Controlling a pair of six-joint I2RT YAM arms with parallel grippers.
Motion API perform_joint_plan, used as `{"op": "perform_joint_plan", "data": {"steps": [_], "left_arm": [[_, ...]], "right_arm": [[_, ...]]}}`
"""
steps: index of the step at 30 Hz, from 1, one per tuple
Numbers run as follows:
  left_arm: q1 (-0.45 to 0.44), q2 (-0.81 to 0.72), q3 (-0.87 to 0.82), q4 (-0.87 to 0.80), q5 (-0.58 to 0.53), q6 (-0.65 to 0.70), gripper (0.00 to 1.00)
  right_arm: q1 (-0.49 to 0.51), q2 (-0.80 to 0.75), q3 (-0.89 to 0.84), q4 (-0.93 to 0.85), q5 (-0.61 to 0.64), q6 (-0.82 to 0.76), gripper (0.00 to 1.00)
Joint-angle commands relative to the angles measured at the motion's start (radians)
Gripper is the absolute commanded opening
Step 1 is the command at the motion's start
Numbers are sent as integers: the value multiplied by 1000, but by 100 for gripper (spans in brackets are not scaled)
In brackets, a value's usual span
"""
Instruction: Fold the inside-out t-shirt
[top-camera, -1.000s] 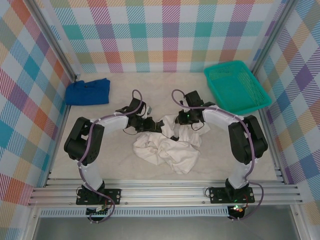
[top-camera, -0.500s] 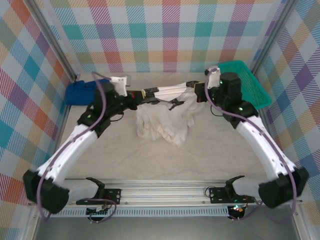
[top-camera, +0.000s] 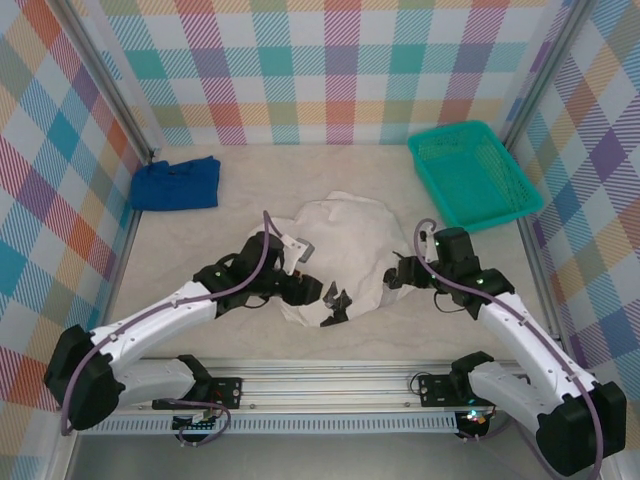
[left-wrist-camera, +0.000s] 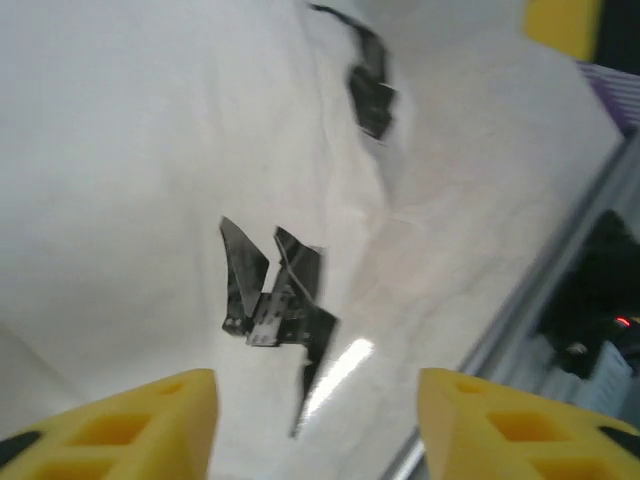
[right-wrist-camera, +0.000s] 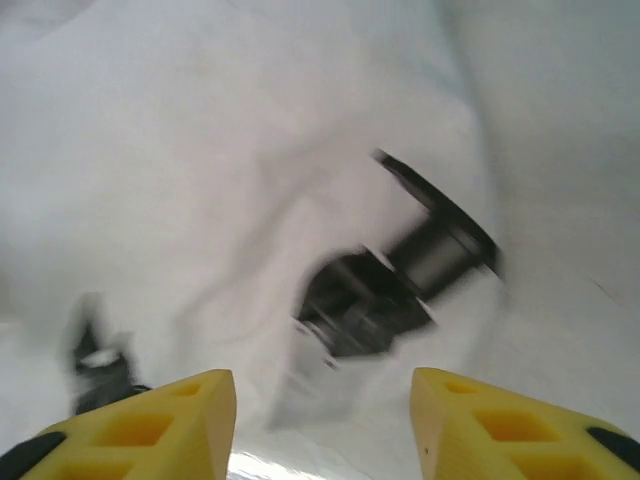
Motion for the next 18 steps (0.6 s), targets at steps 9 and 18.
{"op": "perform_joint_plan", "data": {"steps": [9,18], "left_arm": [[421,21,-78,2,-169,-324,69],[480,292,-59,228,32,-405,64]], "right_arm": [[356,619,399,295,-83,-173,59],[440,1047,676,351,20,-127,70]]}}
